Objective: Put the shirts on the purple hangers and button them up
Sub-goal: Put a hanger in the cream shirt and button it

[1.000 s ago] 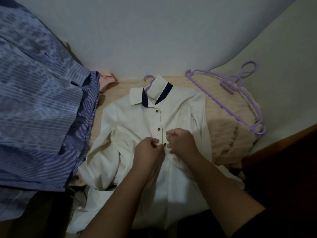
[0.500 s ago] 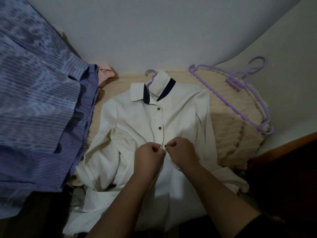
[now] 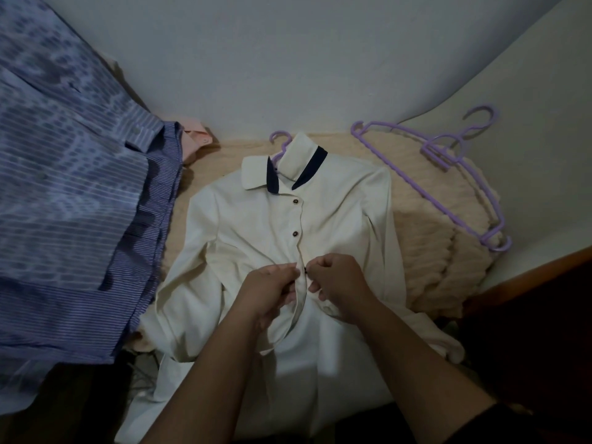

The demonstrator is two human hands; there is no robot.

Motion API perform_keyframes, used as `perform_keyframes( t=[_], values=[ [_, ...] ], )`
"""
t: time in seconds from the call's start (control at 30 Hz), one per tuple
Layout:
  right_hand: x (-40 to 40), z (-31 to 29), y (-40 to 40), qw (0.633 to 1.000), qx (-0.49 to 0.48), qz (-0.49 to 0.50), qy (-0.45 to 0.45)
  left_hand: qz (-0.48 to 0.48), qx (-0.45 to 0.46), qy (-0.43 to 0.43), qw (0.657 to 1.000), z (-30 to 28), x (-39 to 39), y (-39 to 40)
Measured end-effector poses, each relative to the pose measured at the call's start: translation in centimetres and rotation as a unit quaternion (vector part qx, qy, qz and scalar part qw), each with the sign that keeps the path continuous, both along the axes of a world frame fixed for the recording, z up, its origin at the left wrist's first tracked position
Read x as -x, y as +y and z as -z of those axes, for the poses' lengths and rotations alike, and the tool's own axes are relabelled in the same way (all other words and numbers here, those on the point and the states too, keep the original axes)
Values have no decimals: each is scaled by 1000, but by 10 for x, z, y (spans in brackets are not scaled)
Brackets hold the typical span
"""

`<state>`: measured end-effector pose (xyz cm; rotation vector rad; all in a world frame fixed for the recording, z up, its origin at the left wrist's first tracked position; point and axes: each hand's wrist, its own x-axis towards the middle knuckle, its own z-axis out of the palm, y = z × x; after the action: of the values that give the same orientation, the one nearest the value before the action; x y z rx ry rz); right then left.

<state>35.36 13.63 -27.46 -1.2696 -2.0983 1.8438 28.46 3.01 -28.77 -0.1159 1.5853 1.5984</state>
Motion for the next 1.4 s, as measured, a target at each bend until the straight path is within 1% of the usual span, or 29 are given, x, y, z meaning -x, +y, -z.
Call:
perform_keyframes(
  t=[0.1, 0.2, 0.33, 0.4, 0.43, 0.53, 0.63, 0.7, 0.83, 1.0, 1.13, 1.2, 1.27, 1.33, 1.4],
  values=[
    [0, 1, 2, 999, -20, -20, -19, -6, -2, 4, 1000, 6, 1, 1],
    [3, 5, 4, 997, -41, -42, -49, -6, 16, 16, 1000, 10, 2, 0],
    [5, 7, 2, 983, -129, -114, -70, -8, 44, 38, 998, 16, 3, -2],
    [4, 7, 2, 977, -156, -121, -77, -7, 52, 48, 997, 17, 3, -3],
    [4, 8, 2, 980, -144, -110, -77, -6, 55, 51, 997, 18, 2, -4],
    [3, 5, 5, 994, -57, -53, -72, -6, 50, 56, 997, 18, 3, -5],
    [3, -7, 6, 997, 26, -33, -69, 8, 47, 68, 997, 17, 1, -4],
    [4, -11, 7, 996, 57, -28, -67, 9, 40, 68, 997, 16, 1, -3],
    [3, -6, 8, 997, 29, -49, -52, 6, 32, 59, 998, 13, 1, -3],
    [-2, 5, 3, 999, -4, -35, 34, 11, 30, 59, 998, 10, 1, 1],
    [-5, 8, -1, 995, -55, -41, 74, 21, 18, 77, 997, 9, -1, 0],
    [-9, 9, 0, 992, -64, -57, 92, 20, 15, 88, 996, 9, -2, 0],
    [-10, 10, 2, 990, -65, -80, 94, 19, 10, 93, 995, 11, -2, -2],
    [-8, 12, 5, 988, -79, -106, 75, 27, 3, 102, 994, 14, -2, -2],
    [-4, 11, 7, 989, -81, -108, 58, 25, 8, 113, 993, 14, -4, -2]
  ],
)
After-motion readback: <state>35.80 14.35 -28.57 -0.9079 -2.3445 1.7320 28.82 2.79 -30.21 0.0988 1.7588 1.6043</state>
